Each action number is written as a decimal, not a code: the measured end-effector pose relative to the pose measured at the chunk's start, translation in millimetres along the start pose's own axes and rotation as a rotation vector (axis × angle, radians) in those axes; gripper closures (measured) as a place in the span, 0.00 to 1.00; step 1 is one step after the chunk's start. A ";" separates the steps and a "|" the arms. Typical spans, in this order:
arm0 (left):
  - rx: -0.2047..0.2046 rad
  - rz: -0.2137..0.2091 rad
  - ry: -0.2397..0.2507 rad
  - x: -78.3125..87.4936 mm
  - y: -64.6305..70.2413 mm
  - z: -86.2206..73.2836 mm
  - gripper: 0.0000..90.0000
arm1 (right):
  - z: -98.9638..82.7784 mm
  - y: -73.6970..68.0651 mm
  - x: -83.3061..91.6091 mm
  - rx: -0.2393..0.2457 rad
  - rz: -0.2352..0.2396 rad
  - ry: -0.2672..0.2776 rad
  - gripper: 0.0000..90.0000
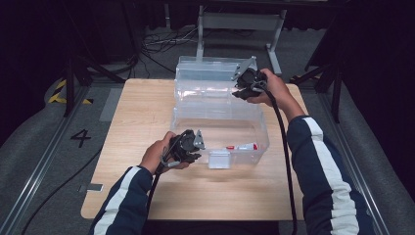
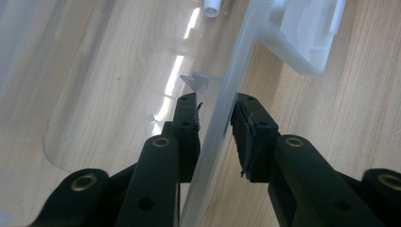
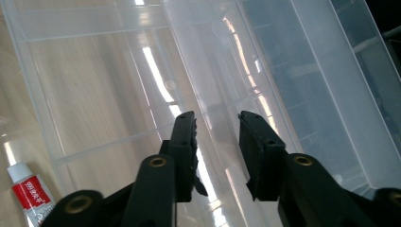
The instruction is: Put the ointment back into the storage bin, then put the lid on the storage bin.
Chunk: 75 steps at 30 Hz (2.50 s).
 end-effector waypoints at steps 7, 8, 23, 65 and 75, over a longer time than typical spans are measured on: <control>0.025 0.002 0.007 -1.0 0.9 0.2 0.79 | 2.6 -2.8 1.9 0.050 -0.008 -0.001 0.87; 0.028 -0.001 0.005 -0.9 0.6 0.3 0.79 | 3.4 -3.6 2.9 0.062 -0.007 -0.009 0.88; 0.032 0.005 -0.003 -2.1 2.9 2.8 0.77 | 5.1 -17.6 13.9 0.112 -0.009 0.003 0.93; 0.043 0.005 0.026 -2.4 4.3 0.3 0.75 | -6.8 -63.1 46.4 0.189 -0.011 0.043 0.95; 0.043 0.008 0.026 -2.4 4.2 0.4 0.75 | -13.0 -70.2 49.0 0.163 -0.016 0.073 0.94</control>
Point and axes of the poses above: each handheld gripper's, and its own axes: x roughly backward along the jaws, z roughly out of its top, y roughly to its right, the point moved 1 cm from there along -x, roughly forward along the jaws, and after that the axes turned 3 degrees about -y, right-handed, at the moved point
